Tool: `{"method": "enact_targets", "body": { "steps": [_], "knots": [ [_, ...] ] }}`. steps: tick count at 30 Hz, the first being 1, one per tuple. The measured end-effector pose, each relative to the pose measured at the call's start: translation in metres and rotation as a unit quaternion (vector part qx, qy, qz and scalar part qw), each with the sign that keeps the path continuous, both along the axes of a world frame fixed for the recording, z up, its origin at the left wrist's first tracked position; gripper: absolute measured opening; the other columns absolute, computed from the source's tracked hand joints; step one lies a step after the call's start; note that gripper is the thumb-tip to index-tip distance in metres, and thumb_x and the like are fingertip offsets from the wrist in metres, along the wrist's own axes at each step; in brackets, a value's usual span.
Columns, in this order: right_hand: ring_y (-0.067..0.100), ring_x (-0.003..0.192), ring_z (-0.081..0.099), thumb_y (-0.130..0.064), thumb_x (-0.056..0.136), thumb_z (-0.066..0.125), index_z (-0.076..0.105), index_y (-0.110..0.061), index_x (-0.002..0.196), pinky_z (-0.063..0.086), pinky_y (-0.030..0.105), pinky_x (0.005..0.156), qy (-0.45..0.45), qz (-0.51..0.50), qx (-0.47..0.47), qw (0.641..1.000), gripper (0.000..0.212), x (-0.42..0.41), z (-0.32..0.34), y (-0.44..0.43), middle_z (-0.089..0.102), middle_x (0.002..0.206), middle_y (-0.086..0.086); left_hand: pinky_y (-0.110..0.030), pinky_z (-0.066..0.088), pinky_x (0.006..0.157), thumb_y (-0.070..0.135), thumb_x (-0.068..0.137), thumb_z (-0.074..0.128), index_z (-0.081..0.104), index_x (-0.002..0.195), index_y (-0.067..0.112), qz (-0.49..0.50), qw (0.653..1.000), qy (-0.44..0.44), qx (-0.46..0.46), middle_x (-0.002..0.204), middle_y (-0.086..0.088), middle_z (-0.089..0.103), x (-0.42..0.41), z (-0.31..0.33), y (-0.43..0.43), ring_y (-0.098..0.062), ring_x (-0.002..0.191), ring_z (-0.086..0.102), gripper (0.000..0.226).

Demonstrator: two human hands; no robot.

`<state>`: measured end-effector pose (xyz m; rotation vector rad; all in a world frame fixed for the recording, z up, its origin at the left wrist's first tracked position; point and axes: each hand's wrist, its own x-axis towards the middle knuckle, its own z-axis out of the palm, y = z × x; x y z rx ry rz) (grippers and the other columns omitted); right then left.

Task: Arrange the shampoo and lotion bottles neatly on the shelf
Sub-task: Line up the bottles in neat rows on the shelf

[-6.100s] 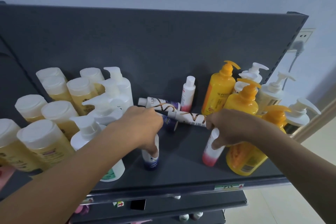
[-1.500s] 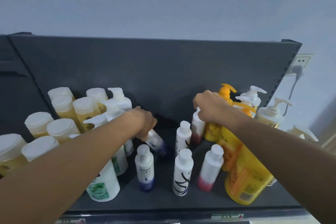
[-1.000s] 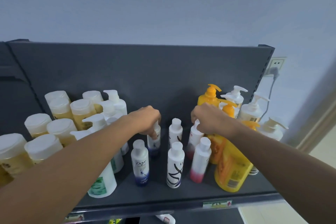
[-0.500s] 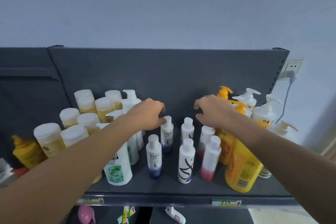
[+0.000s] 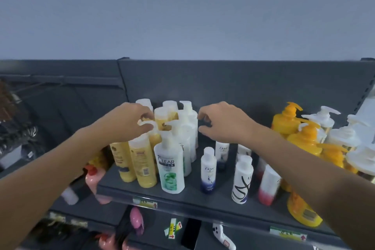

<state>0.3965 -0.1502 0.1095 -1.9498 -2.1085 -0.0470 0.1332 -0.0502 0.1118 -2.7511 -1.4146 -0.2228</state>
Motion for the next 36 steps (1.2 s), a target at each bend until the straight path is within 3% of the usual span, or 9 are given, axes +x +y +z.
{"method": "enact_targets", "body": {
  "steps": [2,7,10,14,18,22,27,31,36],
  "knots": [
    [0.02,0.105,0.064,-0.04,0.092,0.062,0.063,-0.03,0.125,0.055,0.04,0.088,0.008,0.021,0.004,1.0,0.035,-0.025,0.005,0.01,0.068,0.113,-0.005,-0.032,0.051,0.086,0.046,0.094,0.062,0.065,0.124,0.031,0.01,1.0,0.016,-0.002,0.116,0.009,0.065,-0.026,-0.001,0.01,-0.009,0.094,0.059,0.033],
    [0.018,0.103,0.063,-0.042,0.092,0.064,0.064,-0.029,0.126,0.055,0.041,0.089,0.021,0.056,0.001,0.998,0.036,-0.095,0.009,0.048,0.068,0.117,-0.009,-0.033,0.051,0.091,0.046,0.091,0.066,0.06,0.131,0.031,-0.007,0.999,0.039,-0.009,0.122,0.007,0.063,-0.08,-0.006,0.047,-0.012,0.106,0.059,0.043],
    [0.01,0.096,0.056,-0.043,0.092,0.064,0.065,-0.029,0.126,0.052,0.033,0.082,0.015,0.059,-0.009,0.998,0.036,-0.13,0.002,0.074,0.069,0.112,-0.01,-0.032,0.05,0.094,0.044,0.091,0.066,0.056,0.135,0.031,-0.039,0.997,0.065,-0.014,0.126,0.008,0.06,-0.101,-0.015,0.072,-0.013,0.113,0.057,0.047],
    [0.006,0.091,0.051,-0.049,0.089,0.068,0.064,-0.031,0.126,0.051,0.033,0.079,0.005,0.042,-0.041,0.998,0.041,-0.16,-0.012,0.095,0.067,0.108,-0.01,-0.032,0.051,0.089,0.046,0.088,0.069,0.059,0.13,0.032,-0.102,0.991,0.066,-0.056,0.115,0.013,0.059,-0.112,-0.026,0.092,-0.01,0.104,0.057,0.046],
    [0.011,0.096,0.055,-0.053,0.081,0.076,0.062,-0.032,0.127,0.054,0.037,0.083,-0.035,0.031,-0.101,0.994,0.052,-0.176,-0.024,0.102,0.065,0.11,-0.007,-0.036,0.051,0.092,0.048,0.084,0.07,0.056,0.131,0.037,-0.144,0.985,0.07,-0.062,0.123,0.015,0.054,-0.113,-0.038,0.104,-0.011,0.112,0.055,0.05],
    [0.017,0.103,0.057,-0.052,0.08,0.076,0.065,-0.028,0.125,0.045,0.032,0.075,-0.099,0.024,-0.072,0.992,0.052,-0.186,-0.036,0.104,0.053,0.105,-0.007,-0.038,0.053,0.09,0.048,0.08,0.073,0.053,0.132,0.04,-0.159,0.982,0.061,-0.085,0.121,0.015,0.056,-0.108,-0.047,0.114,-0.012,0.112,0.054,0.056],
    [0.024,0.104,0.056,-0.059,0.09,0.063,0.06,-0.027,0.127,0.053,0.041,0.079,-0.122,-0.009,-0.043,0.992,0.05,-0.199,-0.051,0.1,0.053,0.113,0.002,-0.038,0.053,0.087,0.051,0.078,0.076,0.055,0.129,0.041,-0.169,0.979,0.064,-0.089,0.117,0.014,0.059,-0.107,-0.05,0.122,-0.013,0.109,0.055,0.056],
    [0.028,0.106,0.056,-0.053,0.093,0.062,0.057,-0.026,0.13,0.053,0.043,0.083,-0.11,-0.032,-0.05,0.992,0.046,-0.205,-0.056,0.101,0.052,0.117,0.007,-0.04,0.055,0.087,0.056,0.071,0.079,0.058,0.125,0.044,-0.172,0.979,0.052,-0.096,0.117,0.013,0.061,-0.108,-0.05,0.129,-0.015,0.109,0.058,0.059],
    [0.025,0.105,0.06,-0.045,0.085,0.075,0.056,-0.03,0.133,0.053,0.041,0.085,-0.058,-0.046,-0.092,0.993,0.054,-0.197,-0.054,0.099,0.056,0.117,0.003,-0.04,0.056,0.085,0.061,0.067,0.079,0.061,0.124,0.047,-0.164,0.98,0.032,-0.105,0.117,0.012,0.06,-0.105,-0.052,0.129,-0.016,0.109,0.058,0.062]
  ]
}}
